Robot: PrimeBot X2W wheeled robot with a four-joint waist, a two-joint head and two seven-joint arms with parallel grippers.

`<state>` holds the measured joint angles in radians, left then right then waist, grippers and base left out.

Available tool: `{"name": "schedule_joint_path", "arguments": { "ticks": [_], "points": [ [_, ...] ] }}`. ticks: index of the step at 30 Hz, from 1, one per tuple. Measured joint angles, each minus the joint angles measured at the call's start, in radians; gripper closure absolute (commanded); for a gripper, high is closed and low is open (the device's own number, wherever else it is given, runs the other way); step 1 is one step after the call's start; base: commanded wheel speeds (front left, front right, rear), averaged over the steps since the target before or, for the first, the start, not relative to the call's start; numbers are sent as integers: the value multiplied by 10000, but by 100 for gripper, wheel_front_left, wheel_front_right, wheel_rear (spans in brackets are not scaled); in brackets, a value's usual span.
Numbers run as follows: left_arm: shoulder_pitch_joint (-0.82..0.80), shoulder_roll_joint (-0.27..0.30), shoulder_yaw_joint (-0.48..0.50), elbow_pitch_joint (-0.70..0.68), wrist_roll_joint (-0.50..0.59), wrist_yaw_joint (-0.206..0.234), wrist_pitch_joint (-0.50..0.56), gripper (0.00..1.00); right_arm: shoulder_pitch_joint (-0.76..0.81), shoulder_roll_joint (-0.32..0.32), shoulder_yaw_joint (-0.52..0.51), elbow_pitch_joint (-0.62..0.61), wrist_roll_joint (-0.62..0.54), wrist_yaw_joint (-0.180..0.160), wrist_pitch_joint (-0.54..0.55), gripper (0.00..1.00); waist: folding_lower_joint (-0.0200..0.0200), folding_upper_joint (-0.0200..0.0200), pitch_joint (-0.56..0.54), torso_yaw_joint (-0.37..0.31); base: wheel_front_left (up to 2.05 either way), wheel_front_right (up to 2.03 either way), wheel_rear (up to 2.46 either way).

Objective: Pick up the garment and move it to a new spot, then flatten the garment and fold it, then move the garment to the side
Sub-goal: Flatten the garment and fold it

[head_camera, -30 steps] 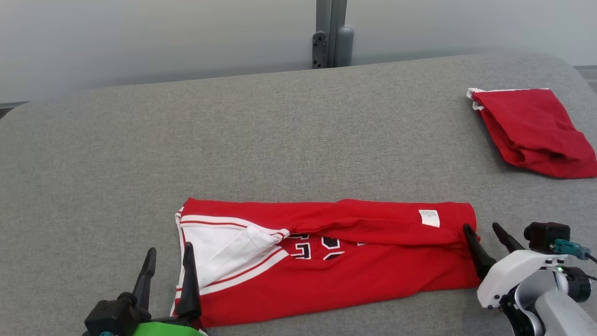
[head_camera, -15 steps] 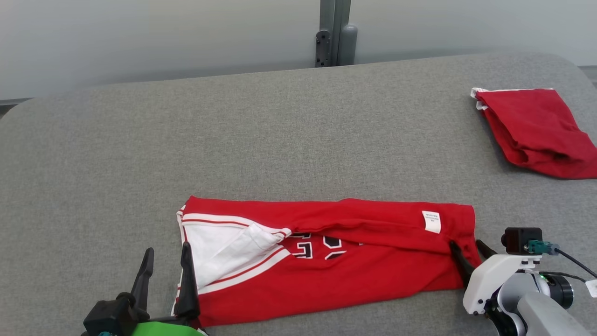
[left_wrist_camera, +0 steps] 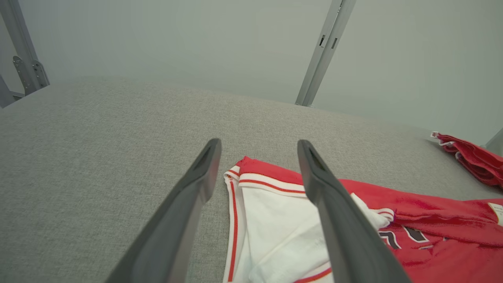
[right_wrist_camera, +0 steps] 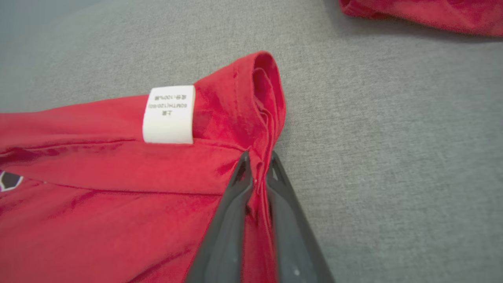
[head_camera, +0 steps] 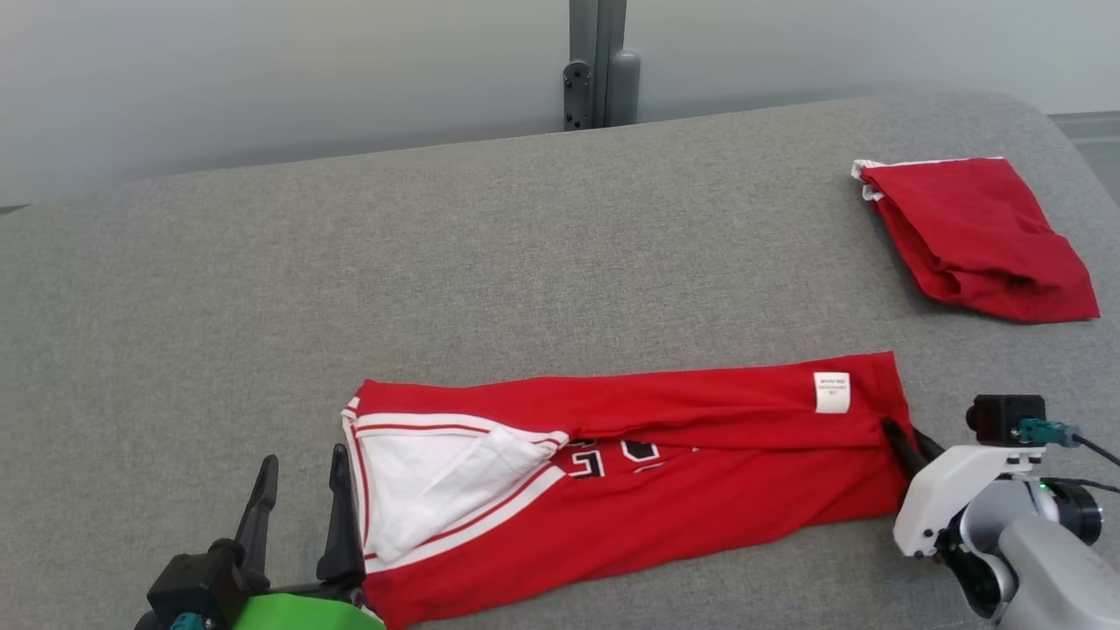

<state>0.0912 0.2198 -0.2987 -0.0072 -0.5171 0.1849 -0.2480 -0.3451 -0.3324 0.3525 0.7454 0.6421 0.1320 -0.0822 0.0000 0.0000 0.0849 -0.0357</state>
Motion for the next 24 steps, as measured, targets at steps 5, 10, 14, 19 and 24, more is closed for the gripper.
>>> {"name": "schedule_joint_path", "arguments": {
  "ticks": [5, 10, 14, 19, 24],
  "points": [
    [-104, 136, 82, 226, 94, 15, -12, 0, -110, -815, -286, -194, 148, -2, 65, 100, 0, 0, -56, -256, 0, 0, 0],
    [-110, 146, 98, 297, 130, 90, -44, 0, -126, -1275, -548, -711, 422, -4, 303, 100, 0, 0, -104, -495, 0, 0, 0],
    [-114, 136, 92, 378, 130, 90, -58, 0, -86, -1350, -453, -1680, 844, -4, 606, 100, 0, 0, -131, -648, 0, 0, 0],
    [-125, 111, 59, 433, 130, 75, -82, 0, 341, -1275, -73, -3281, 1536, -12, 1304, 100, 0, 0, -191, -733, 0, 0, 0],
    [-131, 88, -23, 493, 132, 27, -84, 0, 787, -1289, 286, -4966, 1985, -13, 1975, 100, 0, 0, -265, -647, 0, 0, 0]
  ]
}}
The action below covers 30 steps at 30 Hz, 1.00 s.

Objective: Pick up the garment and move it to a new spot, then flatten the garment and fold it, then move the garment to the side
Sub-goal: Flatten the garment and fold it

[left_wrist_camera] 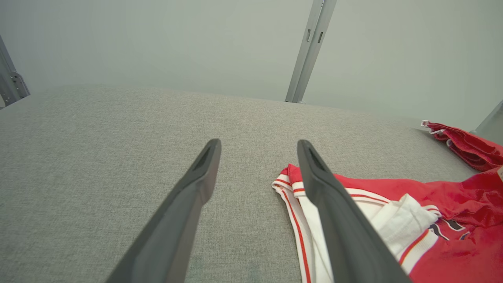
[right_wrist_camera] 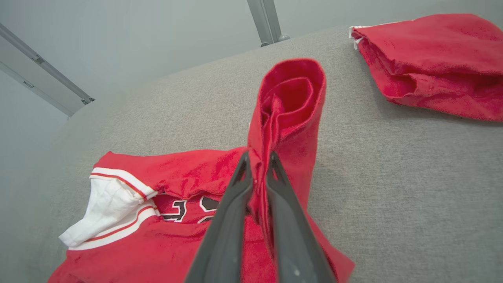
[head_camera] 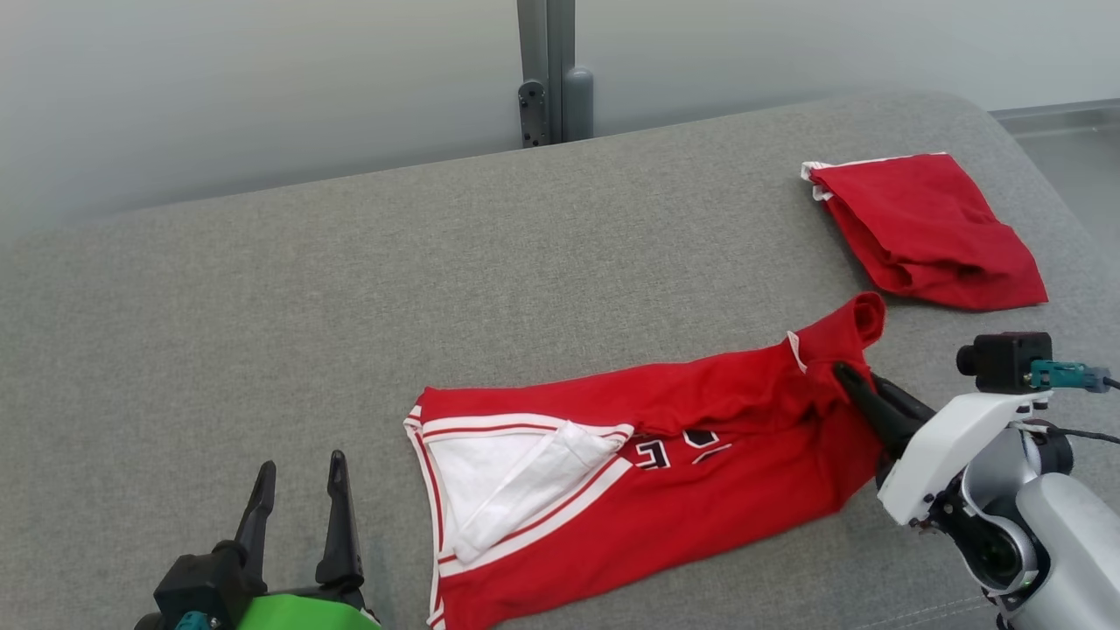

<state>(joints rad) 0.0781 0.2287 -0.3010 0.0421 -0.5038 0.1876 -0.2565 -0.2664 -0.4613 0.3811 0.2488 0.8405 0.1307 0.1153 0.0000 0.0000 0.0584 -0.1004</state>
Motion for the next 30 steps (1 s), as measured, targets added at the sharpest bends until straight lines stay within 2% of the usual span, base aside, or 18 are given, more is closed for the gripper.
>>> {"name": "schedule_joint_path", "arguments": {
  "ticks": [7, 13, 21, 30],
  "points": [
    [-6, -42, -128, 94, -2, -75, -2, 0, 368, 646, 660, -1733, 401, -2, 869, 100, 0, 0, -118, 296, 0, 0, 0],
    [-39, -75, -255, 167, -2, -140, 0, 0, 148, 1864, 1599, -2025, 727, 0, 1358, 100, 0, 0, -181, 620, 0, 0, 0],
    [-250, -198, -537, 301, 46, -263, 13, 0, -660, 3233, 2568, -449, 514, -2, 938, 100, 0, 0, -190, 1201, 0, 0, 0],
    [-464, -343, -727, 460, 75, -341, 13, 0, -1604, 3946, 3010, 1847, 662, -2, 56, 100, 1, 0, -88, 1984, 0, 0, 0]
  ]
}}
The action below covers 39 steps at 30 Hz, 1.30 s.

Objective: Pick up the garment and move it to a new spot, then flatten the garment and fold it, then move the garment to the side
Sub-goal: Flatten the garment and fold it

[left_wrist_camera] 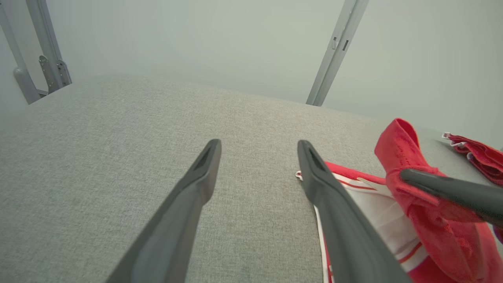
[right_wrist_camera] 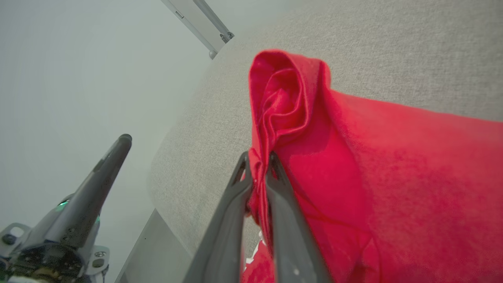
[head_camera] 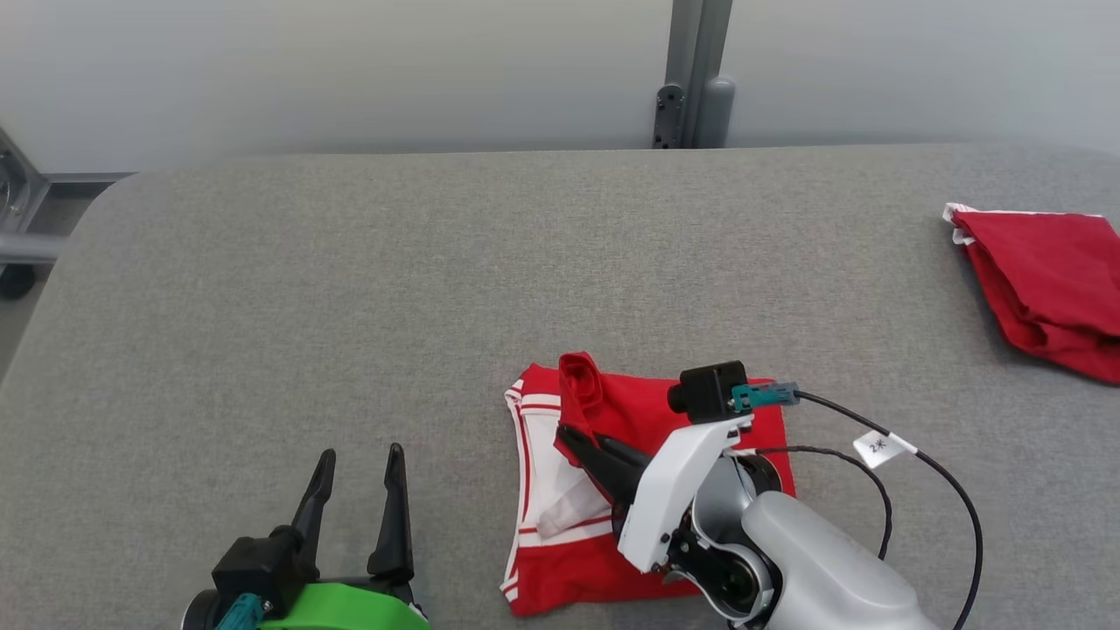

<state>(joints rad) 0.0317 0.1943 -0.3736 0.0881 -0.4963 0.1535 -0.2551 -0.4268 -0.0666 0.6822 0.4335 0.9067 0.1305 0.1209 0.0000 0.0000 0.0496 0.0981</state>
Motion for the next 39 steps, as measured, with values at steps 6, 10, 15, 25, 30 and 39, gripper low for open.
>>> {"name": "schedule_joint_path", "arguments": {
  "ticks": [6, 10, 15, 25, 30, 39],
  "points": [
    [-70, -67, -27, 130, 0, -38, -12, 0, -406, 142, 403, 1110, 568, 0, -176, 27, 0, 0, 65, 409, 0, 0, 0],
    [-77, -119, -35, 169, 0, -44, -15, 0, -722, 151, 813, 1218, 1237, 0, -353, 0, 0, 0, 84, 515, 0, 0, 0],
    [-123, -159, -44, 182, 42, -52, -25, 0, -1145, 163, 1124, 1083, 1870, 0, -953, 0, 0, 0, 88, 473, 0, 0, 0],
    [-124, -159, -10, 155, 75, -82, -31, 0, -1864, -869, 562, 848, 439, 0, -3122, 0, 0, 1, 84, 92, 0, 0, 0],
    [-124, -151, -8, 140, 136, -92, -58, 0, -1676, -1304, 169, 491, -458, 2, -3536, 0, 0, 0, 106, -158, 0, 0, 0],
    [-136, -128, 2, 88, 207, -92, -59, 0, -477, -1344, -267, -77, -2243, 0, -3779, 26, 0, 0, 201, -453, 0, 0, 0]
  ]
}}
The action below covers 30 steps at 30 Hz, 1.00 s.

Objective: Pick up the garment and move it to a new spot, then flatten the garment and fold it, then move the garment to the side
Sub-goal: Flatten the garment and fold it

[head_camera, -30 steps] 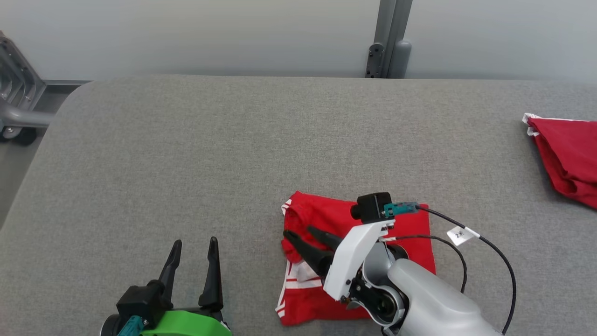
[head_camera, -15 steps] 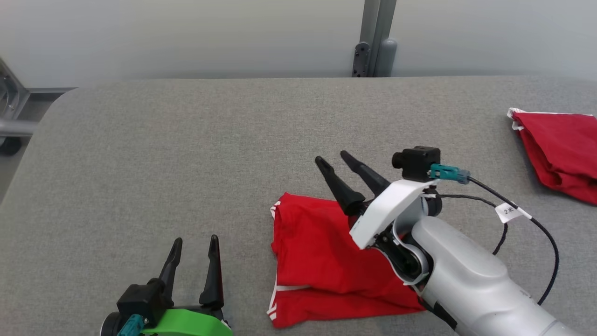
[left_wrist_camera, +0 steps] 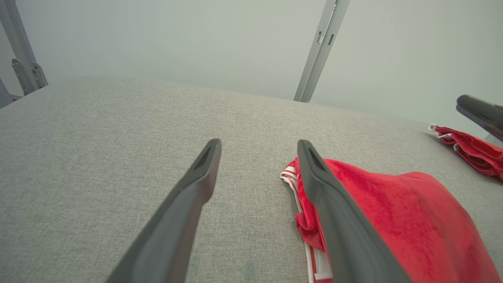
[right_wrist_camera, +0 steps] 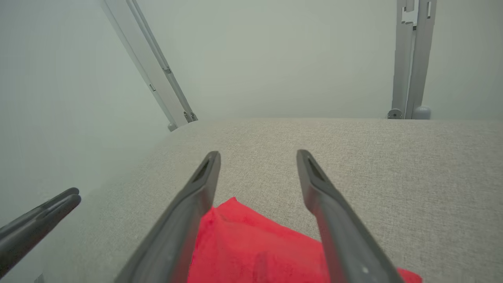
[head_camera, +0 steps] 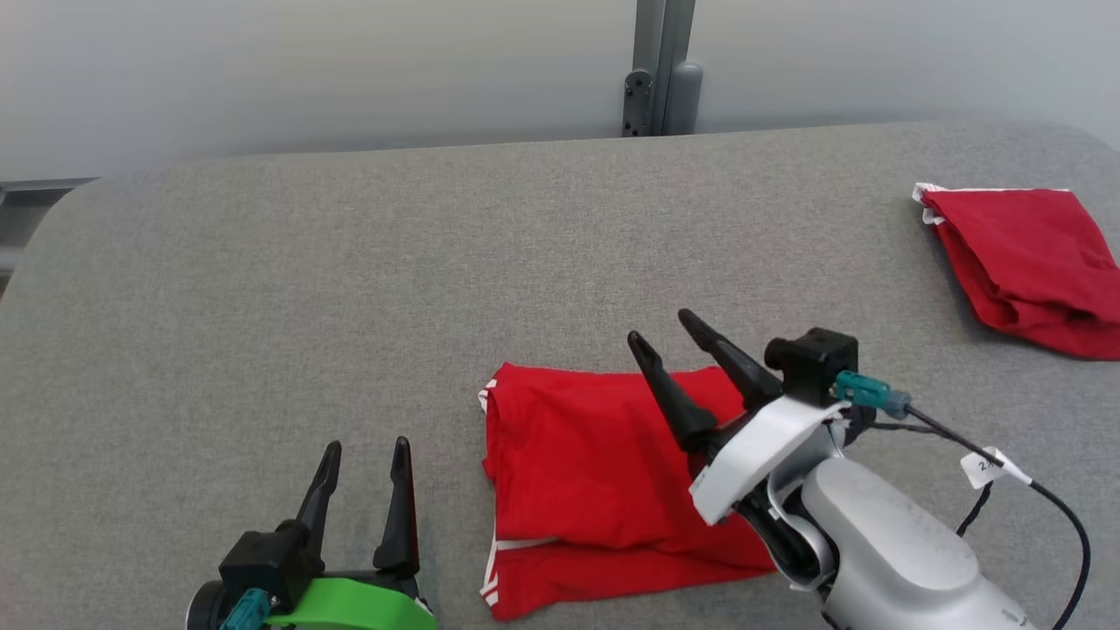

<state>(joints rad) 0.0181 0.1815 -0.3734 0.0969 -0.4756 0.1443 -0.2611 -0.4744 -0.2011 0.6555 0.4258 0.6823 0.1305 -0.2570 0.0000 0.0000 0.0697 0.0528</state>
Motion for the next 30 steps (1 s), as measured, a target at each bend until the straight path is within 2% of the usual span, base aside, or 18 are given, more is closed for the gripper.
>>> {"name": "schedule_joint_path", "arguments": {
  "ticks": [1, 3, 4, 5, 12, 19, 26, 30],
  "points": [
    [-12, 0, -8, -2, 0, -2, 0, 0, 79, 56, 84, 21, -174, 0, 0, 55, 0, 0, 22, 4, 0, 0, 0],
    [-70, 0, -31, -6, 2, -15, 0, 0, 240, 178, 408, 123, -481, 0, -2, 75, 0, 0, 63, 47, 0, 0, 0],
    [-101, 0, -38, -4, 2, -23, 0, 0, 297, 282, 604, 219, -637, 2, -2, 93, 0, 0, 80, 84, 0, 0, 0],
    [-126, 0, -54, 4, 4, -33, 0, 0, 333, 355, 807, 357, -790, 2, 0, 100, 0, 0, 96, 128, 0, 0, 0],
    [-241, -4, -86, 73, 13, -63, -2, 0, 144, 890, 1891, 2228, -2071, 2, 0, 100, 0, 0, 169, 637, 0, 0, 0],
    [-283, 0, -98, 81, 13, -77, -2, 0, -201, 1381, 2320, 3661, -2270, 4, -19, 100, 0, 0, 165, 1246, 0, 0, 0],
    [-283, 19, -65, 71, 13, -77, -2, 0, -473, 1494, 2897, 4370, -2056, 4, -46, 100, 0, 0, 187, 1647, 0, 0, 0],
    [-285, 17, -65, 71, 13, -71, -2, 0, -599, 1507, 3730, 4268, -1910, 4, -46, 100, 0, 0, 244, 1740, 0, 0, 0]
  ]
}}
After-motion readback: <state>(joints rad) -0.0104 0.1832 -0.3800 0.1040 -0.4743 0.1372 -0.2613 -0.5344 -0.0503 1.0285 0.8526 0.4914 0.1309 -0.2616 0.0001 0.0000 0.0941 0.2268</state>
